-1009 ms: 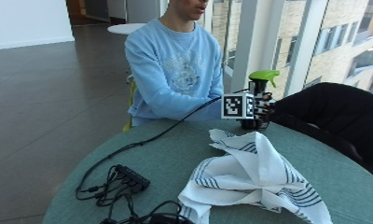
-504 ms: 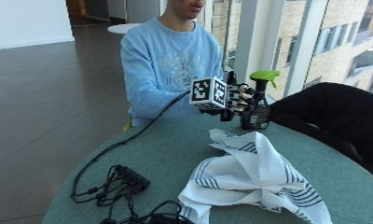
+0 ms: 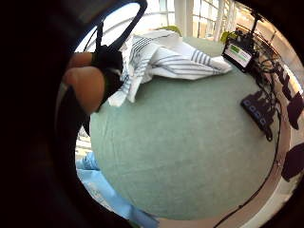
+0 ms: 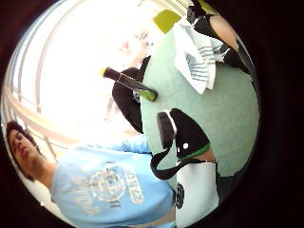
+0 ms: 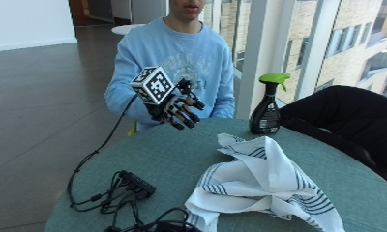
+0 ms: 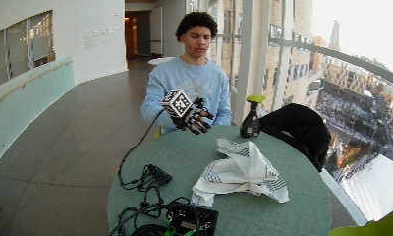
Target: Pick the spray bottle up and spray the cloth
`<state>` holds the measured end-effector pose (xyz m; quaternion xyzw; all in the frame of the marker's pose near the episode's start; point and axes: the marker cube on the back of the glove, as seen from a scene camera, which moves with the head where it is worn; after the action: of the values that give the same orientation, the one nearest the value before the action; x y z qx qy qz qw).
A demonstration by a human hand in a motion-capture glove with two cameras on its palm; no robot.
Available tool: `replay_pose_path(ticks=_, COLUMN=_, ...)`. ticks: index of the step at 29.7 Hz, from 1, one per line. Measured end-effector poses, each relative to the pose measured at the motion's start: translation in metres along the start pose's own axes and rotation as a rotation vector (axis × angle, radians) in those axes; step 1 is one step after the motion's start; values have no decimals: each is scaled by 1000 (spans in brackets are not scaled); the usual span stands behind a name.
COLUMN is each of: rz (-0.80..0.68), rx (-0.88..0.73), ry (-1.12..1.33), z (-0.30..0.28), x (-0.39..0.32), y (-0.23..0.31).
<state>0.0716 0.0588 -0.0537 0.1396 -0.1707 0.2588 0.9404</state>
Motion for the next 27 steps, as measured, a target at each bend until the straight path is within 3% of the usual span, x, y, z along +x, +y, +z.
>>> replay_pose_path(ticks=8, rz=63, rx=0, ry=66, z=-12, x=43, y=41)
replay_pose_path(ticks=27, rz=58, rx=1, ry=83, z=-11, x=50, y=57)
